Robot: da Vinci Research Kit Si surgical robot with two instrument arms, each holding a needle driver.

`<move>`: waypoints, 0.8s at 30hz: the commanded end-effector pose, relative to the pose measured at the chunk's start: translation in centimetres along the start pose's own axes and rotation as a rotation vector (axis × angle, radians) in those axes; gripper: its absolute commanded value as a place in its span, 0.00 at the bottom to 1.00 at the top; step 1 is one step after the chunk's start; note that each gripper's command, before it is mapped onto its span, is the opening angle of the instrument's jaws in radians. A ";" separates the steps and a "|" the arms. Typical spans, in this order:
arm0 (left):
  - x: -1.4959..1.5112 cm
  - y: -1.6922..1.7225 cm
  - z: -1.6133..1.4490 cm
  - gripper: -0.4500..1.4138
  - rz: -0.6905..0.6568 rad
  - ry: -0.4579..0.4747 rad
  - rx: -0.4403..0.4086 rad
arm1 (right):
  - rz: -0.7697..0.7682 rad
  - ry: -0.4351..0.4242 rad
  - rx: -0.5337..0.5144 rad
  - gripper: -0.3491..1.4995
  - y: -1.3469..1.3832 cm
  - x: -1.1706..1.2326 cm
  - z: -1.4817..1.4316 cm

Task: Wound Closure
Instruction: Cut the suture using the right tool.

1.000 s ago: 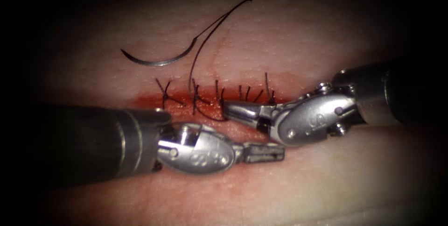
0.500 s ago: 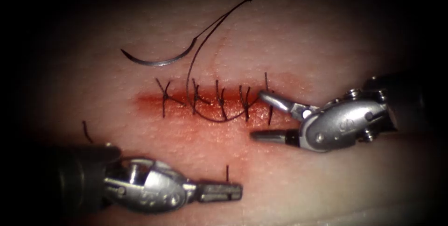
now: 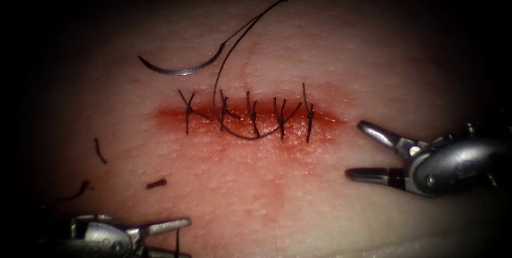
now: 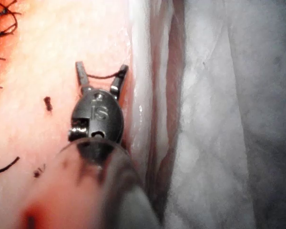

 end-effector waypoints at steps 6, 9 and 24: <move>-0.52 -0.06 0.06 0.69 -0.134 -0.109 -0.019 | 0.007 0.001 -0.001 0.92 -0.08 0.02 0.06; -0.65 -0.05 -0.03 0.69 -0.143 -0.152 -0.035 | 0.007 0.001 -0.002 0.91 -0.09 0.03 0.05; -0.33 0.06 -0.80 0.71 -0.112 -0.304 0.025 | 0.010 0.001 -0.007 0.91 -0.18 0.08 0.06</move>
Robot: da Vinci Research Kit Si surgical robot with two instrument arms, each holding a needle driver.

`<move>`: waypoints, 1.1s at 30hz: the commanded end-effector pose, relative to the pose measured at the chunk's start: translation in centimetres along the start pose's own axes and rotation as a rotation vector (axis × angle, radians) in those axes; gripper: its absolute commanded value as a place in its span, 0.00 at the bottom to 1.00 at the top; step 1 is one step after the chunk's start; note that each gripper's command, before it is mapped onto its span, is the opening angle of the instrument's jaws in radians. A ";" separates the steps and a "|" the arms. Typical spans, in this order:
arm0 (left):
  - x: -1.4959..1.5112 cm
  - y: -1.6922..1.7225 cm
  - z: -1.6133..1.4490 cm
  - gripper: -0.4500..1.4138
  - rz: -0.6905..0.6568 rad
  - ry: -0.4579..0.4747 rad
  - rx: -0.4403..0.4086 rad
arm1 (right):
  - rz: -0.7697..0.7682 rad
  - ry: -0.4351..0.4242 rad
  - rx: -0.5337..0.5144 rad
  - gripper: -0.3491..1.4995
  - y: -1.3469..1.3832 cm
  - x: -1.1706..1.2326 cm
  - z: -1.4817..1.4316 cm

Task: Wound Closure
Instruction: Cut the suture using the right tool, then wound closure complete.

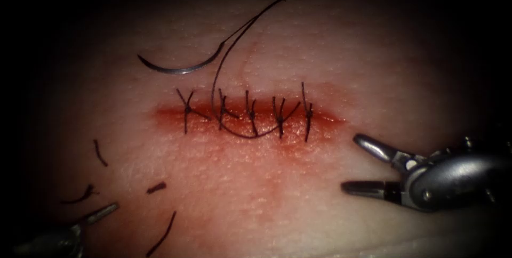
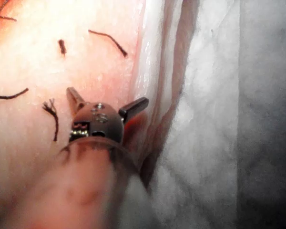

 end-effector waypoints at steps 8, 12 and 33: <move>0.89 -0.21 -0.17 0.68 0.062 0.110 0.042 | 0.000 0.007 -0.005 0.91 -0.06 -0.02 0.07; 1.41 -0.60 -0.07 0.65 0.118 0.177 0.108 | 0.015 0.008 -0.011 0.91 -0.11 -0.02 0.08; 1.18 -2.27 0.87 0.60 -0.136 0.159 0.085 | 0.037 0.011 -0.022 0.92 -0.26 -0.08 0.07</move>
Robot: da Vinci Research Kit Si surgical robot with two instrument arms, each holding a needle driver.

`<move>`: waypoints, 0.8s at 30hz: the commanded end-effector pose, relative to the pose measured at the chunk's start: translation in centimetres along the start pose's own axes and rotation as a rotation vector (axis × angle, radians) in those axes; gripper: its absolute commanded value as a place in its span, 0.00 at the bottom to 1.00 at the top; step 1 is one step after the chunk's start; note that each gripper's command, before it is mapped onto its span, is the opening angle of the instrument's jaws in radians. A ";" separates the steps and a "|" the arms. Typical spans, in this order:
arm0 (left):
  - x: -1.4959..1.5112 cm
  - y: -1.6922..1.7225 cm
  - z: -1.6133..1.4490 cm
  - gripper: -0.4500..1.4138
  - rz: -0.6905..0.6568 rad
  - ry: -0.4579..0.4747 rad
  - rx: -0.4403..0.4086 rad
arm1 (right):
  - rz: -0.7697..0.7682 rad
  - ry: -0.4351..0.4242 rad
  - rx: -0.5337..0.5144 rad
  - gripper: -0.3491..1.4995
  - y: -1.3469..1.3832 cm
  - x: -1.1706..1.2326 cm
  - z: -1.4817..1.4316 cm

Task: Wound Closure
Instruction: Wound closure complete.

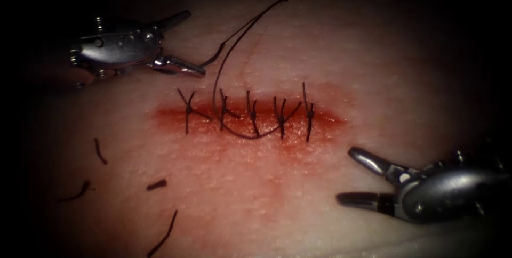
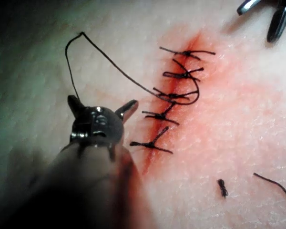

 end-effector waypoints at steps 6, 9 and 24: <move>0.17 0.11 -0.11 0.62 -0.180 0.109 -0.131 | 0.000 0.000 0.002 0.90 -0.06 -0.05 0.08; 0.21 0.17 -0.10 0.62 -0.215 0.137 -0.177 | 0.005 -0.001 0.000 0.90 -0.07 -0.06 0.10; -0.18 0.34 0.48 0.24 -0.278 0.078 -0.259 | 0.012 -0.001 0.000 0.90 -0.15 -0.07 0.17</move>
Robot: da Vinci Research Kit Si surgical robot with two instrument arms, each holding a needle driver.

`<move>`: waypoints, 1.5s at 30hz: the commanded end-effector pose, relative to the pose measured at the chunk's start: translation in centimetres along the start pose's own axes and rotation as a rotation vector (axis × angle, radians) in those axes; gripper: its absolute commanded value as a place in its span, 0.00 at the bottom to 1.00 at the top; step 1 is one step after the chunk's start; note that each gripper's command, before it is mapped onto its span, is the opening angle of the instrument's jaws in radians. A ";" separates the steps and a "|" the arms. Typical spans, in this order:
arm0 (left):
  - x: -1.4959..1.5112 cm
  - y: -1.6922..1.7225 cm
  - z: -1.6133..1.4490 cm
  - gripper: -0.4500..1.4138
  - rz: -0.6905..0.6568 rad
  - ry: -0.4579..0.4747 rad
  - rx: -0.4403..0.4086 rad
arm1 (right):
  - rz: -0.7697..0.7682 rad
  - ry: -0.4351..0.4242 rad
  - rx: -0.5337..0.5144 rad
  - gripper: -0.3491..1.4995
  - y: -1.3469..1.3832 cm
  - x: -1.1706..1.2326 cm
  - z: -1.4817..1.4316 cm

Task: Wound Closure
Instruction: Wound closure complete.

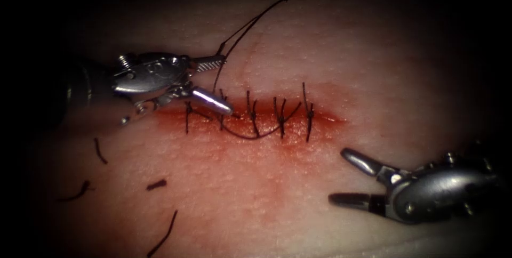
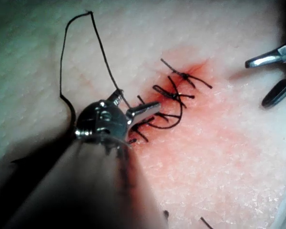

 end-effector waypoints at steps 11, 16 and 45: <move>0.23 -0.21 -0.59 0.00 0.093 0.059 0.028 | 0.001 0.005 0.001 0.90 -0.12 -0.05 0.07; 0.28 -0.46 -1.13 0.00 0.177 -0.032 0.229 | 0.000 0.002 0.005 0.90 -0.13 -0.05 0.07; -0.25 -1.01 -1.47 0.99 0.172 0.174 0.468 | 0.002 0.013 0.017 0.87 -0.15 0.01 0.09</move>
